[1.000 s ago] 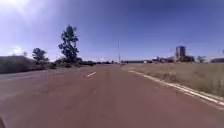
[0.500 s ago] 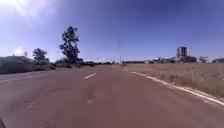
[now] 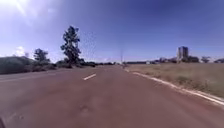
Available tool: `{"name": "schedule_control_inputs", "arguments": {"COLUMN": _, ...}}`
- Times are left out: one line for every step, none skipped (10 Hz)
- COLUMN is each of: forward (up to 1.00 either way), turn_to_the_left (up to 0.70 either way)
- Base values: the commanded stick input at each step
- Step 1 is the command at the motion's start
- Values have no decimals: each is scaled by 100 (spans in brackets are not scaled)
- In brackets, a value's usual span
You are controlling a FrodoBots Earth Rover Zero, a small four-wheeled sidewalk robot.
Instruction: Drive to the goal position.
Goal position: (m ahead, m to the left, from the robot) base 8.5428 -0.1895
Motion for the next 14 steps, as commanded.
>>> {"name": "schedule_control_inputs", "arguments": {"forward": 100, "turn_to_the_left": 0}}
{"name": "schedule_control_inputs", "arguments": {"forward": 100, "turn_to_the_left": 0}}
{"name": "schedule_control_inputs", "arguments": {"forward": 100, "turn_to_the_left": 0}}
{"name": "schedule_control_inputs", "arguments": {"forward": 100, "turn_to_the_left": 0}}
{"name": "schedule_control_inputs", "arguments": {"forward": 100, "turn_to_the_left": 0}}
{"name": "schedule_control_inputs", "arguments": {"forward": 100, "turn_to_the_left": 0}}
{"name": "schedule_control_inputs", "arguments": {"forward": 100, "turn_to_the_left": 0}}
{"name": "schedule_control_inputs", "arguments": {"forward": 100, "turn_to_the_left": 0}}
{"name": "schedule_control_inputs", "arguments": {"forward": 100, "turn_to_the_left": 0}}
{"name": "schedule_control_inputs", "arguments": {"forward": 100, "turn_to_the_left": 0}}
{"name": "schedule_control_inputs", "arguments": {"forward": 100, "turn_to_the_left": 0}}
{"name": "schedule_control_inputs", "arguments": {"forward": 100, "turn_to_the_left": 0}}
{"name": "schedule_control_inputs", "arguments": {"forward": 100, "turn_to_the_left": 0}}
{"name": "schedule_control_inputs", "arguments": {"forward": 100, "turn_to_the_left": -6}}
